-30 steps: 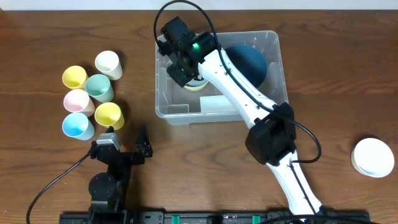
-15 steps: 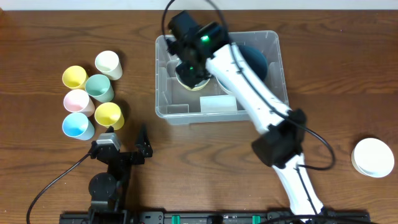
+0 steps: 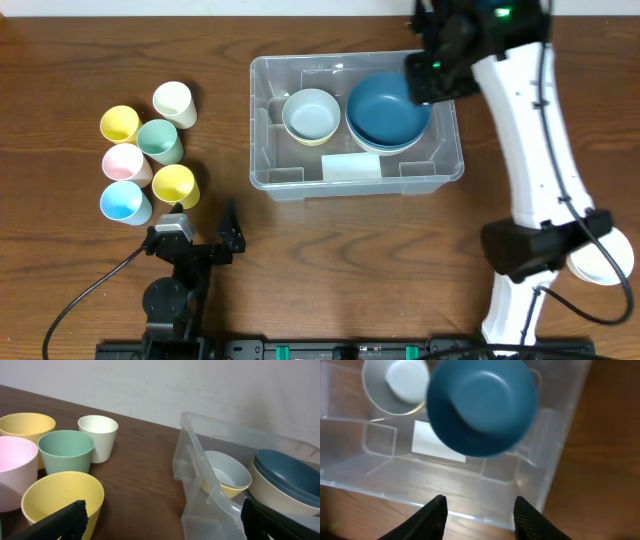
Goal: Pack container
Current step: 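Move the right gripper back to the second white bowl and grasp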
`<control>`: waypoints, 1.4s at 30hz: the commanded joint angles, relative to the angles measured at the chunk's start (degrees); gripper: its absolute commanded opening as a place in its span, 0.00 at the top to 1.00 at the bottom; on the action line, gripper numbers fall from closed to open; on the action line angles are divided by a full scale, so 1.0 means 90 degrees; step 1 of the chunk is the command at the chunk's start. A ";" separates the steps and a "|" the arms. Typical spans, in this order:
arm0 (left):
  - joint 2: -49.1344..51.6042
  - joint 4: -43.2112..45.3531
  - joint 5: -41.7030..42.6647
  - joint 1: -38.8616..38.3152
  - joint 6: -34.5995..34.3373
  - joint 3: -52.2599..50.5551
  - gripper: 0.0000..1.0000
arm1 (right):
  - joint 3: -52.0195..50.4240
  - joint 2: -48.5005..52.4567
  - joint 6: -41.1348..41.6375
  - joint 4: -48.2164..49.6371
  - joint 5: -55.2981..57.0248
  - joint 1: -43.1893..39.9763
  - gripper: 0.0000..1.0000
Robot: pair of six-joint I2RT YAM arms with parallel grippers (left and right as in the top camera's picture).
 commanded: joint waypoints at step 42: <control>-0.0029 -0.0202 0.0002 0.0019 0.0078 -0.0121 0.02 | -0.8947 -0.3383 0.1107 0.4534 -0.0202 -0.6314 0.44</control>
